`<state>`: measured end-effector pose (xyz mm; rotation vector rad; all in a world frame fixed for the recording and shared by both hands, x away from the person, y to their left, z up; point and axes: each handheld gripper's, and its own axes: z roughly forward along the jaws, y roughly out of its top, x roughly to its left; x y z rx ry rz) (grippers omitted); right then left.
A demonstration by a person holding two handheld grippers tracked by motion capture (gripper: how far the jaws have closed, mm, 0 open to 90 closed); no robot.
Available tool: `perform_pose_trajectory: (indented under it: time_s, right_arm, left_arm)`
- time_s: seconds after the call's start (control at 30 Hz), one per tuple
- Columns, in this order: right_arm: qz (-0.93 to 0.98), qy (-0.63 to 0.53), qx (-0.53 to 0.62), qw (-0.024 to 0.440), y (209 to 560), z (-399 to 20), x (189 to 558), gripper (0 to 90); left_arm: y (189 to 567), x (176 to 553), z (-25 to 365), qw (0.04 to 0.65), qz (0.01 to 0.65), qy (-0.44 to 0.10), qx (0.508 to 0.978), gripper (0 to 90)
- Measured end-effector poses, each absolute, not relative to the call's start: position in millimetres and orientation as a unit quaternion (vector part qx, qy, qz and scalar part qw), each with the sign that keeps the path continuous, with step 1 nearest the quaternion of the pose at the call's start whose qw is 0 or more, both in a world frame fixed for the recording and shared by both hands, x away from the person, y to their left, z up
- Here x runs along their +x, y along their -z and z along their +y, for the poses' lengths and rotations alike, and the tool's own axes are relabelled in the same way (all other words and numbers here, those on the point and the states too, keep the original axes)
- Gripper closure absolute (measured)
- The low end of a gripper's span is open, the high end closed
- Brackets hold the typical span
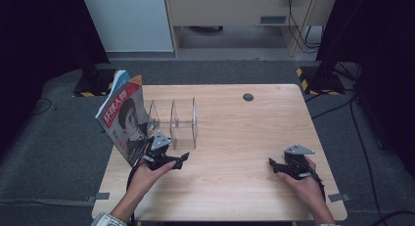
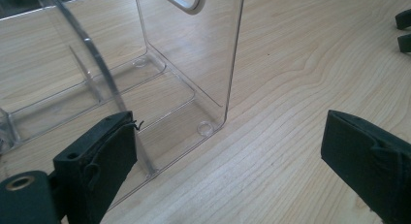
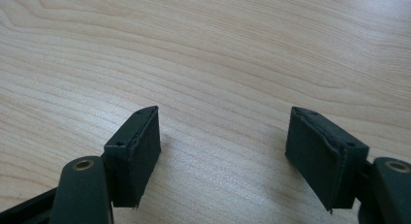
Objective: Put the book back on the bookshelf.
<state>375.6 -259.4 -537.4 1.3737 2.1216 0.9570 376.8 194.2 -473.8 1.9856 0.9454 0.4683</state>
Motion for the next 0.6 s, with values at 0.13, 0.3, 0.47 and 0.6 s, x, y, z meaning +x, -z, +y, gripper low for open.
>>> perform_pose_trajectory:
  time_s: [0.13, 0.3, 0.47, 0.6]
  right_arm:
    - [0.766, -0.346, 0.496, 0.218, 537.4, -259.4, 375.6, 28.5]
    - [0.766, -0.346, 0.496, 0.218, 537.4, -259.4, 375.6, 28.4]
    - [0.766, -0.346, 0.496, 0.218, 537.4, -259.4, 375.5, 28.4]
    - [0.766, -0.345, 0.496, 0.218, 537.4, -259.4, 375.5, 28.4]
  left_arm:
    - [474.7, 377.2, 183.0, 0.433, 0.371, -0.184, 0.801, 5.0]
    - [476.6, 376.3, 168.1, 0.429, 0.357, -0.176, 0.811, 5.0]
    - [479.1, 374.9, 154.4, 0.424, 0.341, -0.17, 0.822, 4.9]
    - [481.3, 374.0, 145.0, 0.422, 0.332, -0.165, 0.827, 4.9]
